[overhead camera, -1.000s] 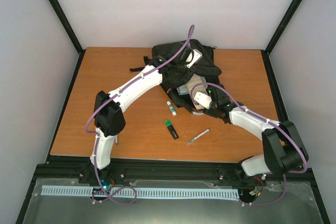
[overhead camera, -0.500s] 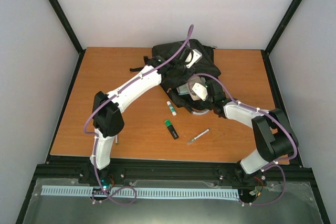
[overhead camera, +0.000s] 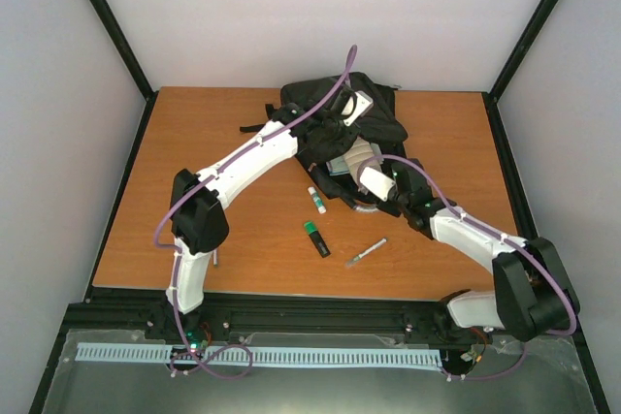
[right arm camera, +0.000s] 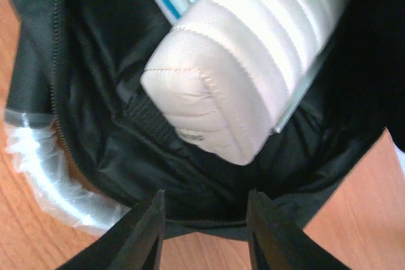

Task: Pack the student bag
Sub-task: Place the stationery at the center of the board, then adjust the student bag at the center of the board.

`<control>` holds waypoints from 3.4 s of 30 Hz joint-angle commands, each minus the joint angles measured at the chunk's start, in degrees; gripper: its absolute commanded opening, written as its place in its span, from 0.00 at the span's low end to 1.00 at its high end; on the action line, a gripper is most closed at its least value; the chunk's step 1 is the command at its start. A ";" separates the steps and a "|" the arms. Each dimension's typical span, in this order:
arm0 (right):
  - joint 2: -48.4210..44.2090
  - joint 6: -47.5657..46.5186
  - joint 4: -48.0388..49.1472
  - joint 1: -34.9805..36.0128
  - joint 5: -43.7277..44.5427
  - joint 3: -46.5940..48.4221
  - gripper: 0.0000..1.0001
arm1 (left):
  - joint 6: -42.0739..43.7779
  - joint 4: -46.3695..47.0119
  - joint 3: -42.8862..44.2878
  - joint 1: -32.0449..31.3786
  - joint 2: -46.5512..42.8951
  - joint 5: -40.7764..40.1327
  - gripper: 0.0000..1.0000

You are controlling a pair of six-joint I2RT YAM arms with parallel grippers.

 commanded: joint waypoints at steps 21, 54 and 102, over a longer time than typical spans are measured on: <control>23.26 -7.50 29.16 -0.28 1.54 9.00 0.09 | -1.33 0.29 4.62 -0.24 -4.45 4.09 0.01; -19.32 -4.80 -25.91 -3.83 -19.25 -2.52 0.38 | -6.92 9.86 -8.91 -0.32 0.03 11.92 0.01; 26.27 33.27 -23.62 -7.64 -25.97 38.95 0.48 | -17.19 42.13 -59.70 9.85 -15.07 11.75 0.64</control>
